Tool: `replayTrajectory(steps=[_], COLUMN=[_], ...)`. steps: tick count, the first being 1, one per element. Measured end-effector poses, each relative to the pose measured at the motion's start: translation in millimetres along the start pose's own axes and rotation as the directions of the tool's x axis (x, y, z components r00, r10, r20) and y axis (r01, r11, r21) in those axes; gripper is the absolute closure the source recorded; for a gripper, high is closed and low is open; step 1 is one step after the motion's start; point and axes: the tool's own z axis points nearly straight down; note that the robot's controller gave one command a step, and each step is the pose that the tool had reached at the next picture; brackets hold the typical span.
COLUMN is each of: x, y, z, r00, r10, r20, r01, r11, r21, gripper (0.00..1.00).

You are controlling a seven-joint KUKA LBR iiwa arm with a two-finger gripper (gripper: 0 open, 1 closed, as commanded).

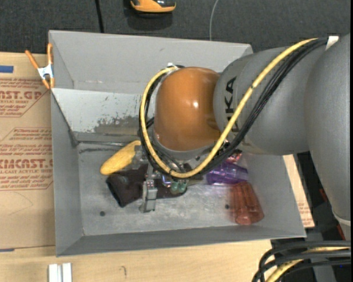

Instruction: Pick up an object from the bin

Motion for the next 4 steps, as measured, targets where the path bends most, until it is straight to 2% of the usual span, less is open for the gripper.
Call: replayTrajectory(steps=[1, 2, 3, 4], x=[-1.9, -24.0, -16.7, -16.7], y=[-0.8, -11.1, -33.7, -33.7], z=[-4.4, 47.9, 79.5, 79.5], r00=[1.0, 0.999, 0.996, 0.995], r10=[0.002, 0.034, 0.094, 0.095], r20=[0.008, 0.015, 0.008, 0.007], r01=[-0.002, -0.034, -0.094, -0.095], r11=[1.0, 0.999, 0.996, 0.996], r21=[-0.001, -0.004, -0.002, -0.002], gripper=[0.0, 0.0, 1.0, 1.0])
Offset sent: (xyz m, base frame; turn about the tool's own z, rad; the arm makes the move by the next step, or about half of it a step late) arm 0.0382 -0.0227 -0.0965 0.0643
